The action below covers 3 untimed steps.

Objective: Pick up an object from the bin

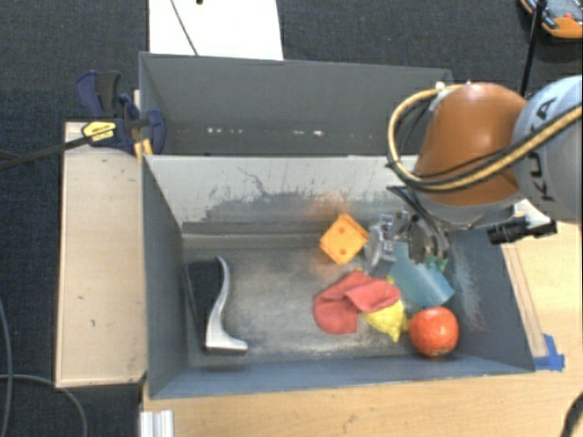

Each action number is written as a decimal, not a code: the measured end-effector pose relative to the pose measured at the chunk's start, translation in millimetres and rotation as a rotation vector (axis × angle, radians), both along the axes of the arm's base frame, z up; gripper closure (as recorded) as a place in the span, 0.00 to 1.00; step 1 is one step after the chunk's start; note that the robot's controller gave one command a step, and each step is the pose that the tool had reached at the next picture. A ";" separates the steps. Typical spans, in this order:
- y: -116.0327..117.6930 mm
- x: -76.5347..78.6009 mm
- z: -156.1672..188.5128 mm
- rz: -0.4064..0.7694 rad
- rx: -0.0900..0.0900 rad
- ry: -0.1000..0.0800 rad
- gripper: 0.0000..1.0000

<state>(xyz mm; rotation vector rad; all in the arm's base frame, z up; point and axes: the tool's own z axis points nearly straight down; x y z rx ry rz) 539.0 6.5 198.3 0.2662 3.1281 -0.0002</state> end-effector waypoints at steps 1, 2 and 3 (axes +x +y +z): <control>0.6 0.1 0.2 -0.001 0.001 0.000 0.00; 0.6 0.1 0.2 -0.002 0.001 0.000 0.00; -6.8 -10.0 -23.8 0.125 0.000 -0.010 0.00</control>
Offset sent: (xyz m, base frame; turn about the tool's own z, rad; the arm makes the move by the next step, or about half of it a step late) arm 0.0000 0.0000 0.0000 0.0000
